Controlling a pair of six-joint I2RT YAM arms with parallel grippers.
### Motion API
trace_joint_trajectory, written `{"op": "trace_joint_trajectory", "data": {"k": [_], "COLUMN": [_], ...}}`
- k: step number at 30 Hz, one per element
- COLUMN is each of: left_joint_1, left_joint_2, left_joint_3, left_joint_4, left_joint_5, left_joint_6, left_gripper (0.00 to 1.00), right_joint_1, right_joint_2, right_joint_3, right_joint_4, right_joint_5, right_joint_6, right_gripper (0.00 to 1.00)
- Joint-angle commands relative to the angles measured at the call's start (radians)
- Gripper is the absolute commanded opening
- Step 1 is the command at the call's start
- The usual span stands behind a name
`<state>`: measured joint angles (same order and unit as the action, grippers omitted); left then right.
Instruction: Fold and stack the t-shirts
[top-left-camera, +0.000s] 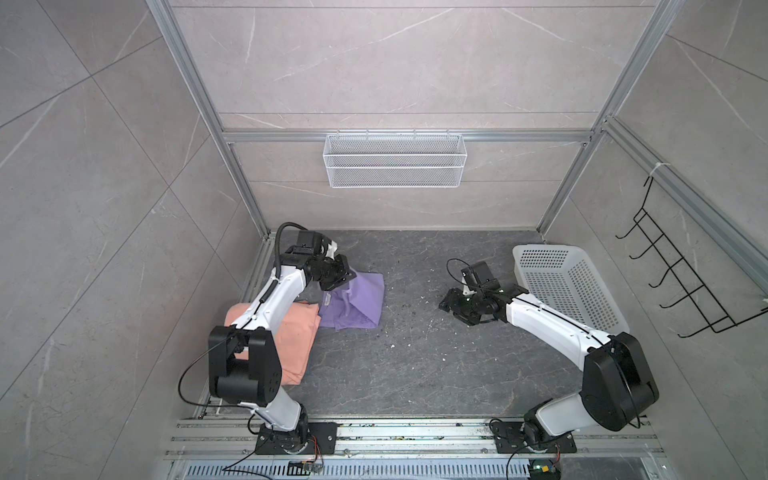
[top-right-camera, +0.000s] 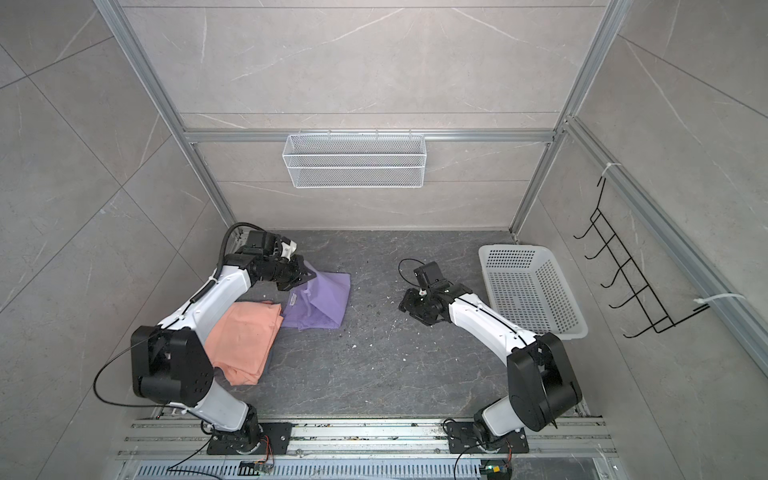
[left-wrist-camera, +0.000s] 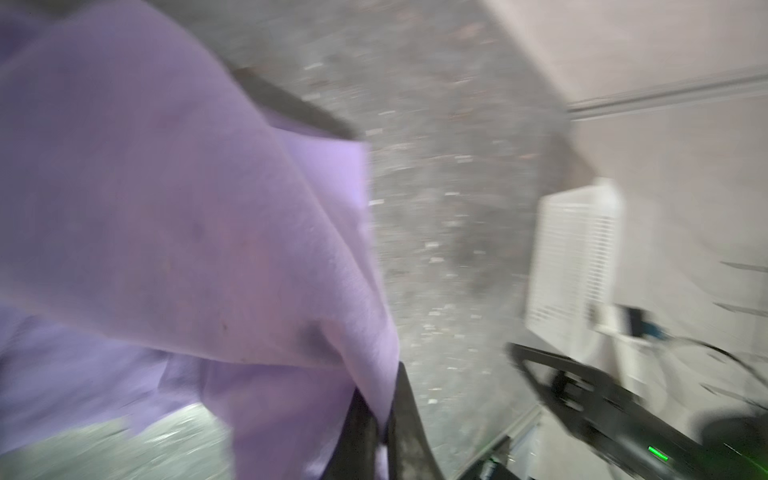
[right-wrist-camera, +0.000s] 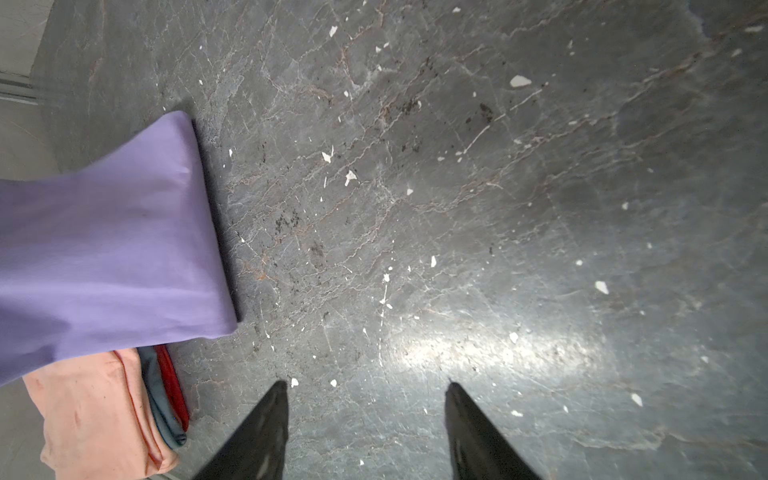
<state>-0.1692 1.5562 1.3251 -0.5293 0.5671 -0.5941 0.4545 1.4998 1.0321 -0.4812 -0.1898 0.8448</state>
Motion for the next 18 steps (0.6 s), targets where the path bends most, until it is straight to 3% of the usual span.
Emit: {"op": "trace_joint_trajectory", "data": {"k": [1, 5, 9, 13, 18], "left_joint_1": [0.011, 0.109, 0.199, 0.22, 0.221], "left_joint_2": [-0.1, -0.097, 0.001, 0.131, 0.183], "left_joint_3": [-0.002, -0.119, -0.21, -0.14, -0.118], "left_joint_4": [0.172, 0.229, 0.211, 0.024, -0.087], "left_joint_5": [0.15, 0.23, 0.303, 0.185, -0.04], "left_joint_6": [-0.171, -0.163, 0.075, 0.26, 0.28], "left_gripper": [0.0, 0.0, 0.0, 0.04, 0.07], "right_joint_1": [0.006, 0.006, 0.005, 0.005, 0.004], "right_joint_2": [0.005, 0.028, 0.05, 0.067, 0.068], "right_joint_3": [-0.011, -0.012, 0.002, 0.027, 0.029], "right_joint_4": [-0.003, 0.01, 0.014, -0.018, -0.02], "right_joint_5": [0.016, 0.004, -0.01, -0.003, 0.003], "right_joint_6": [-0.011, -0.01, -0.018, -0.045, -0.051], "right_gripper": [0.61, 0.61, 0.61, 0.61, 0.61]}}
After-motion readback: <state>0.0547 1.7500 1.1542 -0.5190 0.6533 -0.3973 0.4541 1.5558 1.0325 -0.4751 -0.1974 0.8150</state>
